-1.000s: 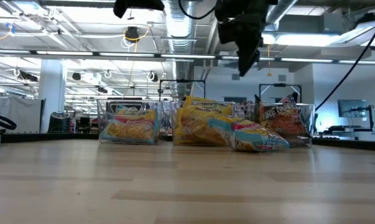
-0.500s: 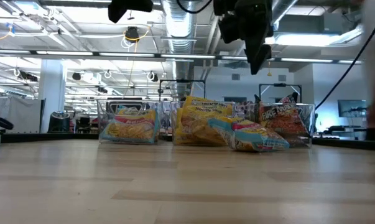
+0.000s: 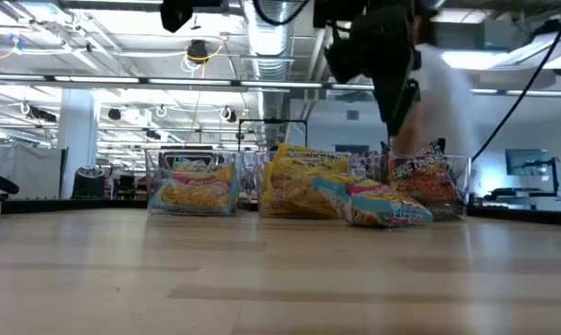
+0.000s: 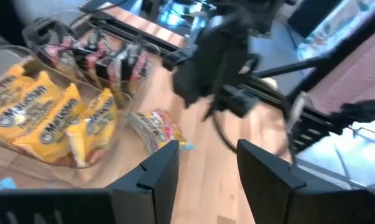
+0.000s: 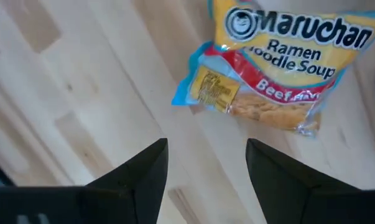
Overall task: Sort Maruchan noodles
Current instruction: Put the blue noodle pack into the left transparent bin
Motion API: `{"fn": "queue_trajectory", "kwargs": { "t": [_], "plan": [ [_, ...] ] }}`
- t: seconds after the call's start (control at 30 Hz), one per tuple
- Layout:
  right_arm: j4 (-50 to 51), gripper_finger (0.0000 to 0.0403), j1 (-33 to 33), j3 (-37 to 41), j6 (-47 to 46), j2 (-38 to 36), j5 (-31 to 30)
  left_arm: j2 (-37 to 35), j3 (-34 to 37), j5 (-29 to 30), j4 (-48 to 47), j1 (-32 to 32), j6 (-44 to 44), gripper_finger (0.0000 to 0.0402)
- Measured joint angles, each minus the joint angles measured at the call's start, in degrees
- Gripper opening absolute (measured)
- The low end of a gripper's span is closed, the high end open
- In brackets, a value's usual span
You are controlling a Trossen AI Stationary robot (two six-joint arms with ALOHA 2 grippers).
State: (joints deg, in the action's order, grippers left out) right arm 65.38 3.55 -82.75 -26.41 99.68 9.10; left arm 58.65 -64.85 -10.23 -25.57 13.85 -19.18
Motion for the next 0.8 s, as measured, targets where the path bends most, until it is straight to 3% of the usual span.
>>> {"fn": "queue_trajectory", "kwargs": {
  "t": [0.13, 0.27, 0.57, 0.8],
  "plan": [
    [-5.04, 0.024, 0.77, 4.02, -3.71, 0.0, -1.08, -1.31, -0.01, -1.36, -1.08, -0.01, -0.39, 0.0149],
    [-7.32, 0.024, 1.18, 5.81, -4.07, 0.42, -6.2, -1.79, 0.01, -1.3, -1.3, -0.03, -0.41, 0.0149],
    [-8.8, 0.024, 0.98, 6.15, -3.65, 7.7, -13.03, -1.92, 0.0, -1.28, -2.9, -0.03, -1.09, 0.0149],
    [-9.06, 0.0239, 0.98, 5.75, -3.62, 11.62, -13.61, -1.89, -0.01, -1.17, -3.68, -0.03, -1.53, 0.0149]
  ]
}}
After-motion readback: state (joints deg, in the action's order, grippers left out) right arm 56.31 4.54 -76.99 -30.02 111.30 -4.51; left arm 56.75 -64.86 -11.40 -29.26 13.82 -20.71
